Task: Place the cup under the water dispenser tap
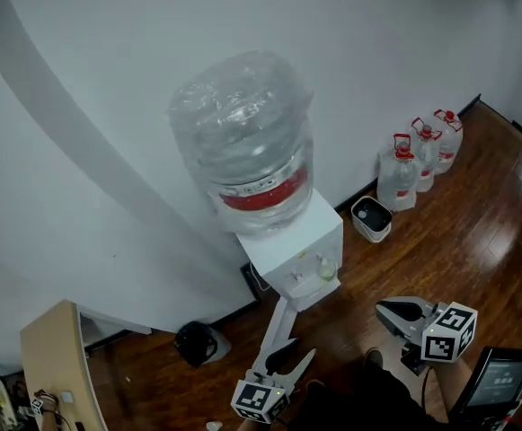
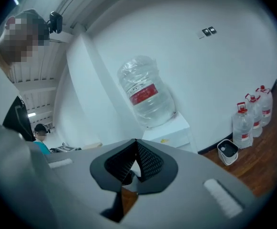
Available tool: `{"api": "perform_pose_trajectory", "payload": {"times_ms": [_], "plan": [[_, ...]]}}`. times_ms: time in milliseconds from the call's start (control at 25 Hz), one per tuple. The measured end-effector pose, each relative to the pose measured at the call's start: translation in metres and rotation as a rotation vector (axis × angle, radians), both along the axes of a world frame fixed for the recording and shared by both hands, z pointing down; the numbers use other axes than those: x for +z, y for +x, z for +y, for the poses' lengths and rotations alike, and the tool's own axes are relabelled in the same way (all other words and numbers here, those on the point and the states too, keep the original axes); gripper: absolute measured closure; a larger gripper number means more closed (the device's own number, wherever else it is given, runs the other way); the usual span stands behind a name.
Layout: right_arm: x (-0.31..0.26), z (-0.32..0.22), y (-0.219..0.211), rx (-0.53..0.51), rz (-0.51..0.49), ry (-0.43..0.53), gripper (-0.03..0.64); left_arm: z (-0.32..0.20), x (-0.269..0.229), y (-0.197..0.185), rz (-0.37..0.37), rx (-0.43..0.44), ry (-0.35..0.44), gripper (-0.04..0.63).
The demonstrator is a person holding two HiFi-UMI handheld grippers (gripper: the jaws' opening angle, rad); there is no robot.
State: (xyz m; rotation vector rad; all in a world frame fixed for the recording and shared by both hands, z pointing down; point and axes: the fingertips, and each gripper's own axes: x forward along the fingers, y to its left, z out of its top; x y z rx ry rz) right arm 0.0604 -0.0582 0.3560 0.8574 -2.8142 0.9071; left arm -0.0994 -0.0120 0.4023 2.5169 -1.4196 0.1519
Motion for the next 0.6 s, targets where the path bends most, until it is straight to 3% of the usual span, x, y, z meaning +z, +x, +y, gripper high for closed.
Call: {"api": "perform_pose_trajectory", "payload": {"times_ms": [80, 280, 480, 600], "plan": [[-0.006, 0.007, -0.015, 0.006, -0.004, 0.005, 0.617, 0.010, -0.034, 0.001, 0.024, 0.062, 0.077, 0.382], [-0.018, 0.014, -0.030, 0.026, 0.010, 0.038, 0.617, 0.017, -0.077, 0.009, 0.029, 0.172, 0.154, 0.385], [-0.029, 0.008, -0.035, 0.038, 0.017, 0.082, 0.617, 0.015, -0.108, 0.014, 0.004, 0.215, 0.230, 0.385], [-0.035, 0.003, -0.036, 0.038, 0.042, 0.121, 0.617, 0.013, -0.109, 0.017, -0.011, 0.218, 0.222, 0.385]]}}
